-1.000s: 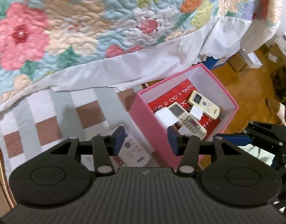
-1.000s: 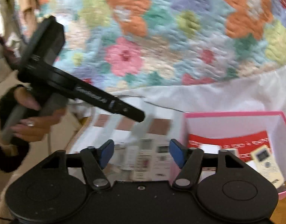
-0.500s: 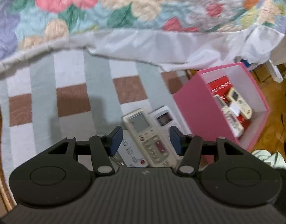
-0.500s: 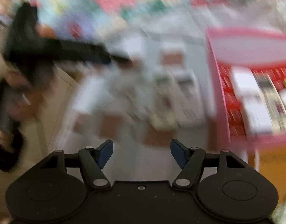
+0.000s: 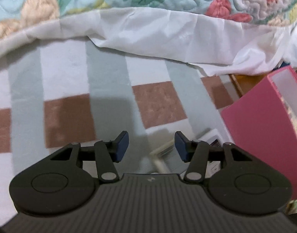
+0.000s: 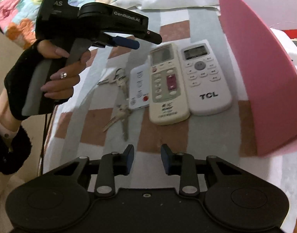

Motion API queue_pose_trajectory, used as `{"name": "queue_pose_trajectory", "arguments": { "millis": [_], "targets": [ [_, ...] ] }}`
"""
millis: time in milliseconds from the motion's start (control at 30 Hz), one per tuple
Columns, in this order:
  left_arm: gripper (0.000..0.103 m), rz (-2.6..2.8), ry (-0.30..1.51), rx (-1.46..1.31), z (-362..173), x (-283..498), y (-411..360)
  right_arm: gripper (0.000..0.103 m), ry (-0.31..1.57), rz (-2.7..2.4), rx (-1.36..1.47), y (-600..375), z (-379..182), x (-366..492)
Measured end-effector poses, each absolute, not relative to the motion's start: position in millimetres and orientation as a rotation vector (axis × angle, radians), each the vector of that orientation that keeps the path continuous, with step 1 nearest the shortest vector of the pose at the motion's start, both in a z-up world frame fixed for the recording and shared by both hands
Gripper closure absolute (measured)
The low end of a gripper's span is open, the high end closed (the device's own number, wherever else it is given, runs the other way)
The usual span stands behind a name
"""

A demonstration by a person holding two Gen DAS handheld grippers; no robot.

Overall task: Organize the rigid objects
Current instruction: 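Withdraw the left gripper from the box toward the remaining remotes, then lower the left gripper onto another cream QUNDA remote and close it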

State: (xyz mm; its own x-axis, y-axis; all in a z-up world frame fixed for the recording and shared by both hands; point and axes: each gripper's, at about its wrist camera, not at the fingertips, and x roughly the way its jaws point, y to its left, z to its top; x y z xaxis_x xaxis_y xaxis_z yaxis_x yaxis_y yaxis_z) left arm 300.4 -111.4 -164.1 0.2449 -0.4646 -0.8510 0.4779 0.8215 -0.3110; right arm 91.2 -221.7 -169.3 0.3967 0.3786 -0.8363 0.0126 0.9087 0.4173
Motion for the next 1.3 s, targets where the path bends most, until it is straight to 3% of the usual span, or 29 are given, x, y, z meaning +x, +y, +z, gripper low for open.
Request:
{"name": "queue_pose_trajectory", "arguments": {
  "millis": [233,333,733,1033,1167,1300],
  "targets": [
    [0.061,-0.666,1.081,-0.065,-175.8,299.0,-113.3,0.066,1.113,0.226,0.410,-226.1,-173.7,99.4],
    [0.068,-0.719,1.138,-0.144,-184.1,299.5,-110.9,0.065,1.121,0.234,0.391,-225.9,-169.3,102.1],
    [0.069,-0.744,1.290,-0.172,-171.1,279.6,-79.5,0.060,1.149,0.224,0.401,-222.4,-167.0,83.6],
    [0.069,-0.717,1.309,-0.135,-167.9,263.1,-86.9,0.059,1.133,0.346,0.189,-197.7,-138.0,72.8],
    [0.068,-0.650,1.354,-0.182,-167.1,262.2,-79.4,0.041,1.071,0.336,-0.026,-189.6,-126.4,72.7],
    [0.065,-0.632,1.363,-0.212,-156.4,251.0,-73.7,0.036,1.068,0.320,-0.232,-176.8,-144.3,82.1]
  ]
}}
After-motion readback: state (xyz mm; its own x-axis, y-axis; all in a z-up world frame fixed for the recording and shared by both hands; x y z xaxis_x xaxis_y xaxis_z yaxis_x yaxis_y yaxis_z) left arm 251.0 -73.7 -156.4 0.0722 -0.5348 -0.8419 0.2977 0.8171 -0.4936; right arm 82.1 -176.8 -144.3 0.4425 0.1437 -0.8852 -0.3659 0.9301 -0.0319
